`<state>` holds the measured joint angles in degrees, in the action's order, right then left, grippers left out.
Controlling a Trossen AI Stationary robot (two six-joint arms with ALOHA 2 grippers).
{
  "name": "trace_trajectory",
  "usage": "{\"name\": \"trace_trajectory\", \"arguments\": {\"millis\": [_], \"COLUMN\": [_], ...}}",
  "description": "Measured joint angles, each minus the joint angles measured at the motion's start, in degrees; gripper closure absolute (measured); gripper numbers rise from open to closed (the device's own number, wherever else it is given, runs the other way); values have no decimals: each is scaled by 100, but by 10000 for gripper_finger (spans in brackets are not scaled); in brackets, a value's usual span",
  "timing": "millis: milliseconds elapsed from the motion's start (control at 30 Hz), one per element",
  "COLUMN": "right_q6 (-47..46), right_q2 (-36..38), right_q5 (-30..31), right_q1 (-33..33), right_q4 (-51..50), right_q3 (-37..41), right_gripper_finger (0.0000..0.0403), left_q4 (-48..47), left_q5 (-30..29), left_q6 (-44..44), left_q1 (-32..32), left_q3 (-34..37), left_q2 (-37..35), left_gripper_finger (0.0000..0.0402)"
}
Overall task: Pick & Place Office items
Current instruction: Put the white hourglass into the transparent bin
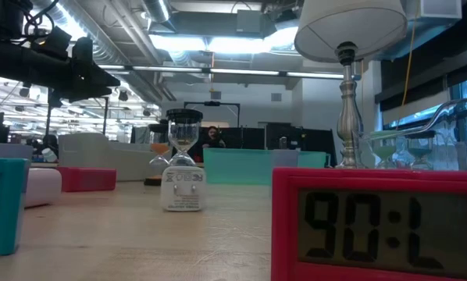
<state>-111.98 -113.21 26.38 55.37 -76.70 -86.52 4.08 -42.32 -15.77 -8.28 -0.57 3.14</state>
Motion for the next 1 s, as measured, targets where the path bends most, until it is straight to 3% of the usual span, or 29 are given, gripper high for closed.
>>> {"name": "trace_trajectory", "arguments": {"millis": [233, 467, 633, 1000], "right_q6": [-175, 699, 624, 818], "right_q2": [-189, -728, -1036, -1491], "right_q5": [3302, 5598, 6173, 6362], "right_q1": [-136, -625, -1021, -1235], "right_q4": [-459, -402, -127, 1239], "right_q3": [10, 11, 11, 11], "right_gripper_finger": [193, 191, 191, 190], "left_q4": [0, 4, 2, 2], "left_q5": [0, -1, 1, 1], "left_q6": [-1, -1, 0, -1], "left_q1": [1, -1, 0, -1], "left_q3": [1, -1, 0, 1], "left_q2": [2, 0, 0, 0], "left_gripper_finger": [212, 211, 211, 212]}}
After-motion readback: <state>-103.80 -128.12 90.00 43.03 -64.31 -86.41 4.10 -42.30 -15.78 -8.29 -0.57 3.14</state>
